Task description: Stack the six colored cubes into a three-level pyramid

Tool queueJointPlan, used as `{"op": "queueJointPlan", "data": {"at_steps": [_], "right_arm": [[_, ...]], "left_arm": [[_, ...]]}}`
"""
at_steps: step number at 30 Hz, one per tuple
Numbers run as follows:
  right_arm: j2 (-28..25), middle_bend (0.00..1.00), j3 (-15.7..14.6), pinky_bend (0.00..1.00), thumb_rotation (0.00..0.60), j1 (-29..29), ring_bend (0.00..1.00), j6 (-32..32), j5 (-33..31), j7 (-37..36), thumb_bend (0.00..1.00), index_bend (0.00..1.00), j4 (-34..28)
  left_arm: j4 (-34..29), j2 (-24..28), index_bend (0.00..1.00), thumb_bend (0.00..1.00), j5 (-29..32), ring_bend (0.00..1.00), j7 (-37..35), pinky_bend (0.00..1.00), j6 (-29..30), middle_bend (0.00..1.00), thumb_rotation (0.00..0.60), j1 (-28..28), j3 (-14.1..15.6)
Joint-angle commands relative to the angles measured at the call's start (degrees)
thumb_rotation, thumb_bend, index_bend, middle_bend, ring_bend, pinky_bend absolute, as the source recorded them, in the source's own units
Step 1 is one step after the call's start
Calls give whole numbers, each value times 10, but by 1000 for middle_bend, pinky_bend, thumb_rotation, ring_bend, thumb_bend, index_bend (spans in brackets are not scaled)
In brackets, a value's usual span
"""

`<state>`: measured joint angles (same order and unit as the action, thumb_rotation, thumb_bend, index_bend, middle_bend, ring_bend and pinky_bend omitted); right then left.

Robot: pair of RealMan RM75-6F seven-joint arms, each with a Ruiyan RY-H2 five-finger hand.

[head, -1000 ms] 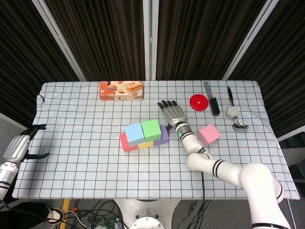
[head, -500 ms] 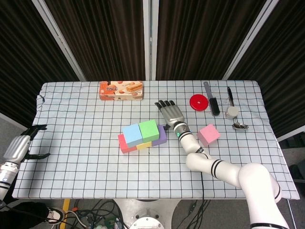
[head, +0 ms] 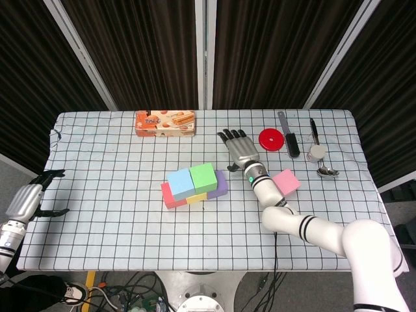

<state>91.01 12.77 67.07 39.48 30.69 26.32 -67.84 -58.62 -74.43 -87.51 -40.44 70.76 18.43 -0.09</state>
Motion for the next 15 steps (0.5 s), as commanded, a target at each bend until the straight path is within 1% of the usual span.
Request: {"op": "queueJointPlan", "data": {"at_steps": [1, 3, 5, 8, 11, 15], "right_arm": [[-108, 2, -1, 0, 600, -23, 0, 40, -7, 20, 153, 0, -116], [-169, 20, -7, 0, 600, -35, 0, 46, 3, 26, 154, 0, -178], [-235, 75, -17, 0, 600, -49, 0, 34, 17, 27, 156, 0, -234], [-316, 123, -38, 0, 600, -65, 0, 23, 45, 34, 155, 0, -295], [-363, 130, -61, 0, 600, -86, 0, 35, 95, 46, 149, 0, -327], [-391, 133, -91, 0, 600, -118, 0, 47, 153, 46, 120, 0, -345]], "left_arm": [[-9, 3, 132, 22, 3, 94, 8, 204, -1, 182, 600, 1, -3], [-18, 6, 132, 22, 6, 94, 15, 204, -3, 182, 600, 3, -5], [-28, 9, 132, 22, 8, 94, 22, 204, -4, 182, 600, 4, -7], [-43, 14, 132, 22, 10, 94, 35, 204, -10, 182, 600, 6, -7], [-62, 21, 132, 22, 13, 94, 45, 204, -16, 182, 600, 8, -8], [-85, 26, 132, 21, 18, 94, 67, 204, -15, 182, 600, 10, -14]]}}
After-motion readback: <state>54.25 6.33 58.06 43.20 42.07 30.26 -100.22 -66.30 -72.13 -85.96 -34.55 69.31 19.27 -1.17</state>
